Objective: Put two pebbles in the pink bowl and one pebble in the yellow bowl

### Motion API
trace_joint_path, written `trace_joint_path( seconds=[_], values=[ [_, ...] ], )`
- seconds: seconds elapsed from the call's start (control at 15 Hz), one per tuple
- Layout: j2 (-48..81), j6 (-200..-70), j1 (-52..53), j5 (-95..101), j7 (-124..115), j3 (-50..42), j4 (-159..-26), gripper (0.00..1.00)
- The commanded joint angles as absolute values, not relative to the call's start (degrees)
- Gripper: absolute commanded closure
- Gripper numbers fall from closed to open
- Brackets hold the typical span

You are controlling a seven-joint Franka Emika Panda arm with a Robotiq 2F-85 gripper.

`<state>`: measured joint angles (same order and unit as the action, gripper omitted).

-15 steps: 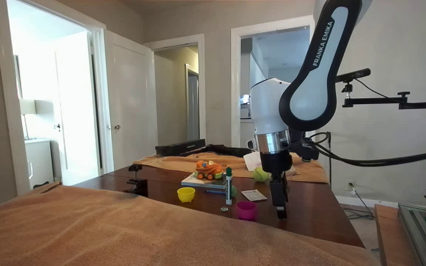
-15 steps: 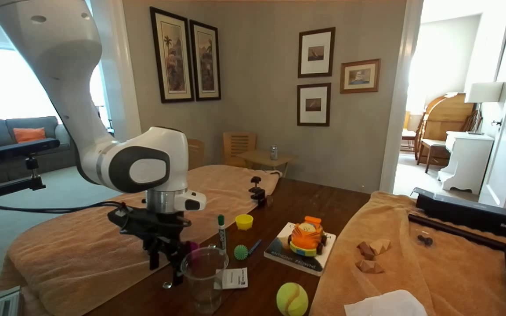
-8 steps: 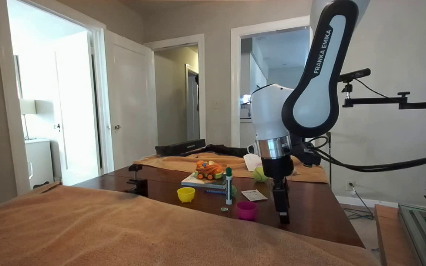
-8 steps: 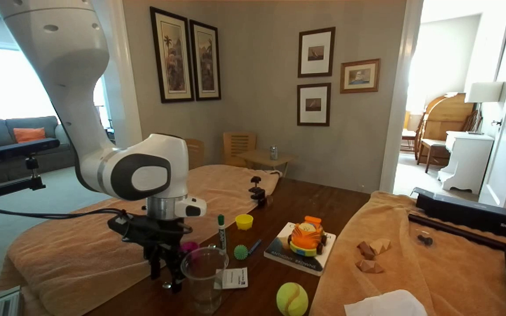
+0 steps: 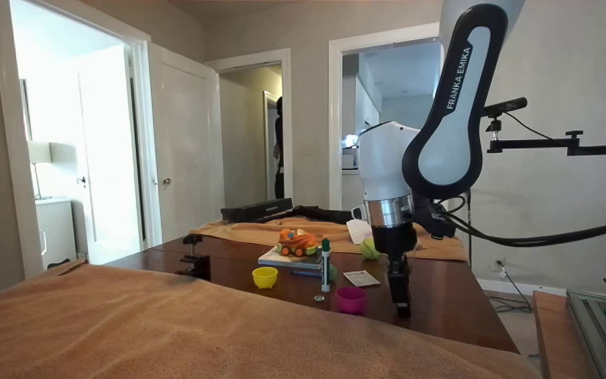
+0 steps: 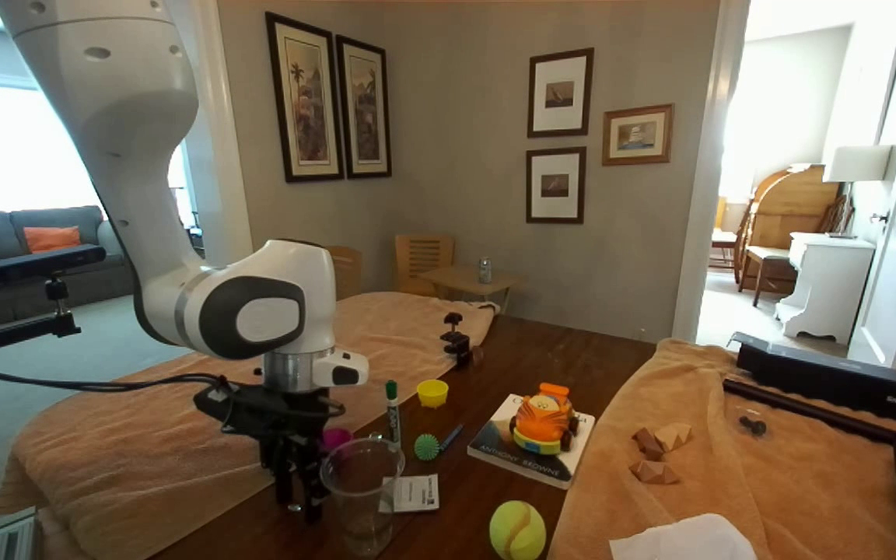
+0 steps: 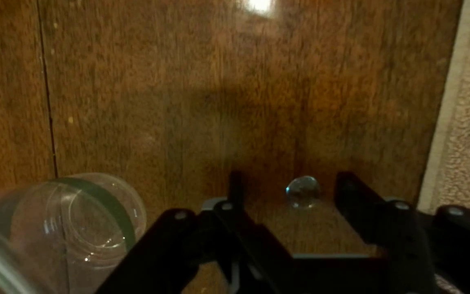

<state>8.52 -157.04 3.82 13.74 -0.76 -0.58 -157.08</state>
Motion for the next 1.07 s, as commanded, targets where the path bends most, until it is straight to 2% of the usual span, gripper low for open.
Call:
trace_joint_path(
  seconds=[0.0,0.27,0.4,0.67,1.0],
  values=[
    [9.8,-158.2,4.9,16.4,-3.3,-1.1,-156.3,0.62],
    [9.7,-158.3,5.0,16.7,-3.6,-1.4,-156.0,0.98],
    [9.7,-158.4,5.1,16.8,-3.5,-1.3,-156.1,0.94],
    [7.5,-157.1,5.2,14.3,-2.1,0.2,-157.1,0.95],
    [2.2,-152.0,5.5,3.9,3.6,6.6,-157.1,0.95]
  ],
)
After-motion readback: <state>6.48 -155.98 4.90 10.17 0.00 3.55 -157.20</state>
